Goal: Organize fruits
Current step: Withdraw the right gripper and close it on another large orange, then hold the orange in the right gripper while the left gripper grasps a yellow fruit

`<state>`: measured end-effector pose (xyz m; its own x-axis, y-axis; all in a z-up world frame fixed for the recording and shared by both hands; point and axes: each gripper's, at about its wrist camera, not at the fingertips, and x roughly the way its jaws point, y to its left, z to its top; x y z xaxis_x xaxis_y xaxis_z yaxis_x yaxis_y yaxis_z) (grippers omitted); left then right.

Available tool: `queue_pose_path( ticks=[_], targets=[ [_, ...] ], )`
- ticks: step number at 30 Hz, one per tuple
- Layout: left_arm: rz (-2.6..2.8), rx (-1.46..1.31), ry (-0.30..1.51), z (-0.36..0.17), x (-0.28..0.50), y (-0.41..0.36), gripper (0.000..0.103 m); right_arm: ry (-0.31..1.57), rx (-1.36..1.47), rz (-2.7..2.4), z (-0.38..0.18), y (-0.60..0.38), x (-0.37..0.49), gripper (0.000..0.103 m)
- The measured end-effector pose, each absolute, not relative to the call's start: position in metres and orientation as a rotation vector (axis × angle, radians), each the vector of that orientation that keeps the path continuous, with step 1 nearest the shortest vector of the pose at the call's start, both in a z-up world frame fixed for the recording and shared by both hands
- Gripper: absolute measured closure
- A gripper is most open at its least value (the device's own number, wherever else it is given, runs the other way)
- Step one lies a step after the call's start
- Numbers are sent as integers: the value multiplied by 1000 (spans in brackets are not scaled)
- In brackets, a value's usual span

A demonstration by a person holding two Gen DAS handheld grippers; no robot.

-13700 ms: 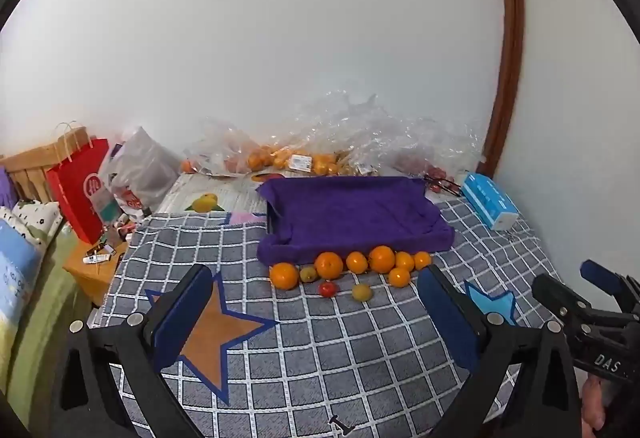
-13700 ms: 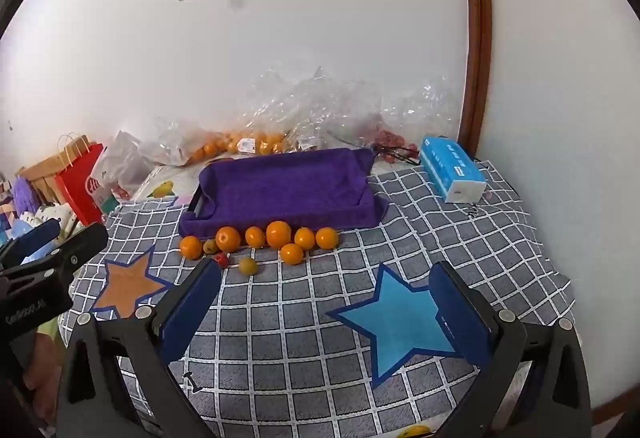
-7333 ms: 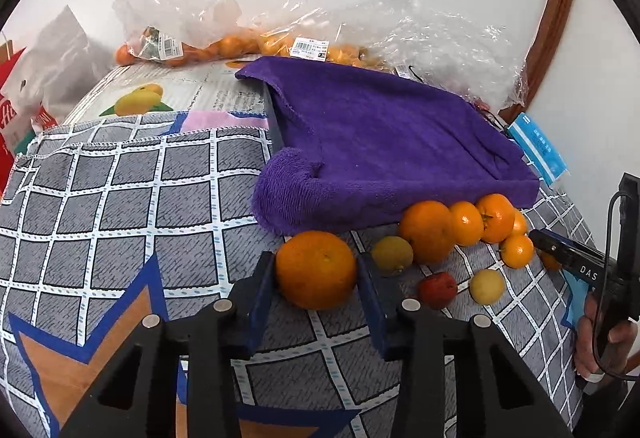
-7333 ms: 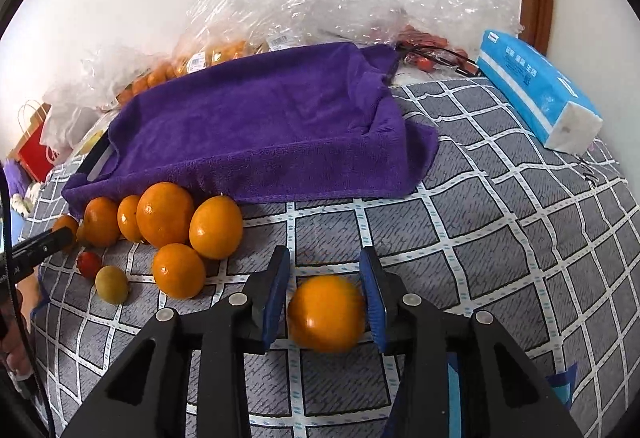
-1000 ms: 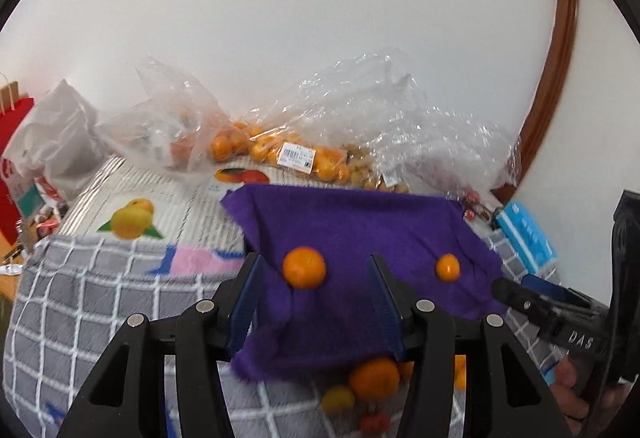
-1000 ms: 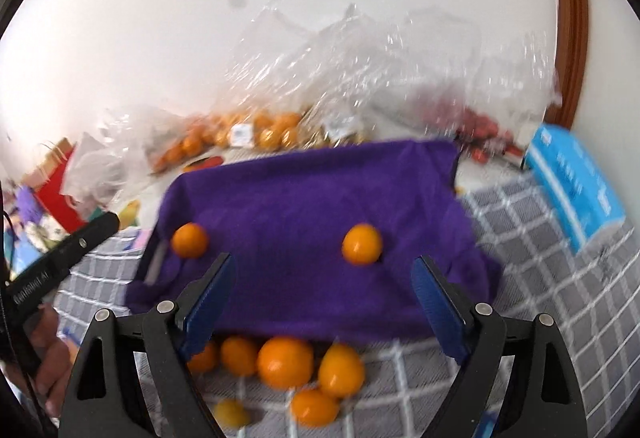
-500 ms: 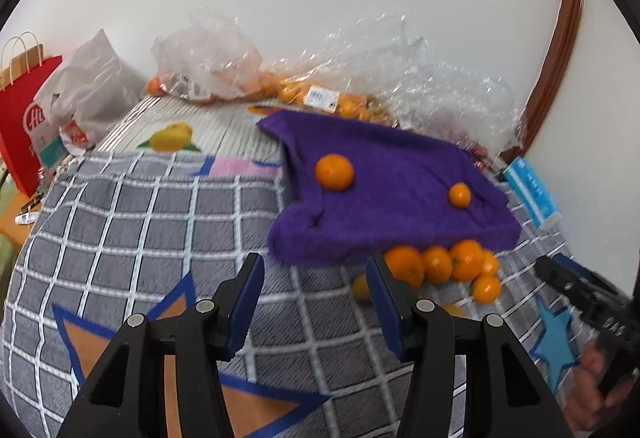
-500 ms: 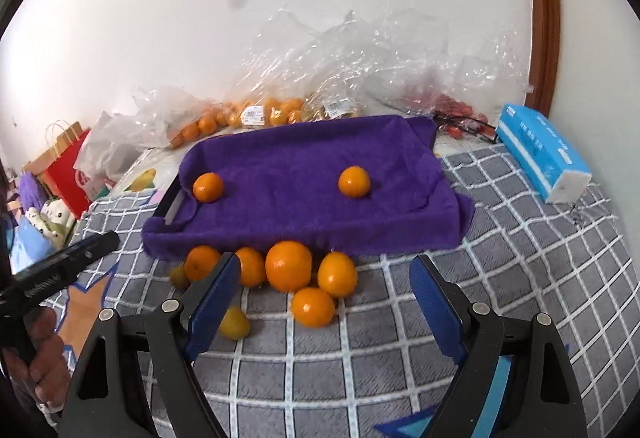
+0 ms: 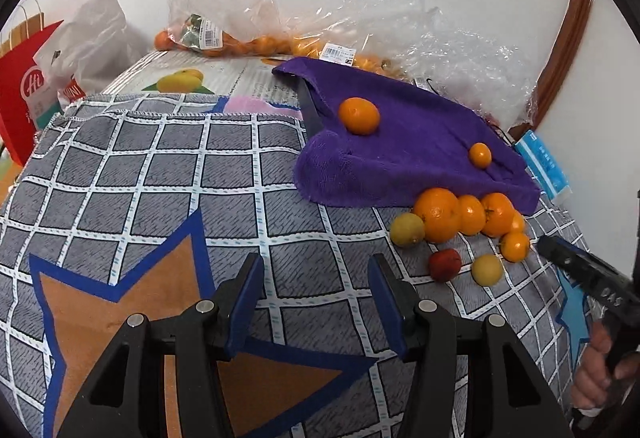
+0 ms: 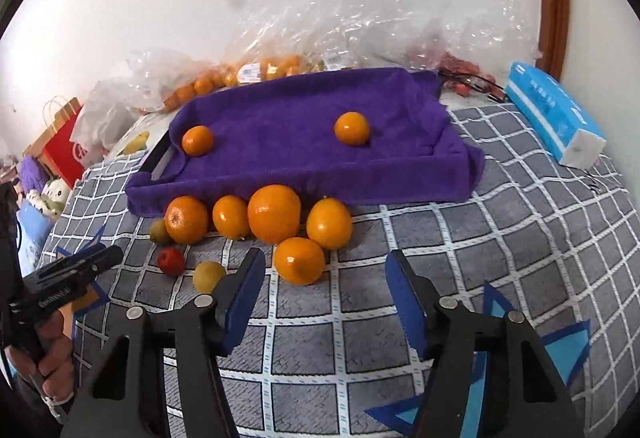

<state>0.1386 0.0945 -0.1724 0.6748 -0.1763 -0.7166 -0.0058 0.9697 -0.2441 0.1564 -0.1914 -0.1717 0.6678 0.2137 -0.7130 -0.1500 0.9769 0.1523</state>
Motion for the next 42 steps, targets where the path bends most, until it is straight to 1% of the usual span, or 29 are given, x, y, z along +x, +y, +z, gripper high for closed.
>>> queue_pose_path(
  ticks=[8, 11, 12, 18, 22, 24, 25, 26, 28, 31, 36, 38, 42],
  targets=[
    [-105, -217, 846, -174, 141, 89, 52, 867, 72, 240, -197, -175, 176, 57],
    [-108, -209, 848, -174, 141, 87, 52, 873, 31, 210, -200, -168, 180, 68],
    [-109, -211, 847, -174, 141, 87, 52, 869, 21, 212, -200, -166, 180, 69],
    [-135, -237, 840, -174, 140, 90, 52, 825, 7, 222, -195, -170, 165, 69],
    [-173, -261, 834, -174, 139, 90, 53, 774, -56, 172, -190, -179, 152, 70],
    [-186, -261, 832, -173, 138, 89, 55, 753, -76, 172, -187, -184, 147, 70],
    [-194, -269, 839, -173, 137, 88, 61, 747, -84, 175, -187, -187, 145, 70],
    [-205, -285, 855, -172, 137, 87, 64, 746, -89, 177, -186, -188, 144, 70],
    [-243, -315, 884, -167, 138, 79, 64, 747, -79, 185, -186, -194, 141, 69],
    [-199, -221, 846, -152, 143, 61, 64, 762, -37, 199, -188, -201, 145, 69],
    [-240, -161, 884, -156, 165, 42, 64, 763, 16, 218, -188, -209, 145, 69],
    [-242, -144, 912, -163, 174, 38, 70, 762, 33, 219, -188, -212, 145, 69],
    [-240, -157, 926, -170, 182, 39, 75, 763, 74, 239, -189, -218, 146, 69]
  ],
)
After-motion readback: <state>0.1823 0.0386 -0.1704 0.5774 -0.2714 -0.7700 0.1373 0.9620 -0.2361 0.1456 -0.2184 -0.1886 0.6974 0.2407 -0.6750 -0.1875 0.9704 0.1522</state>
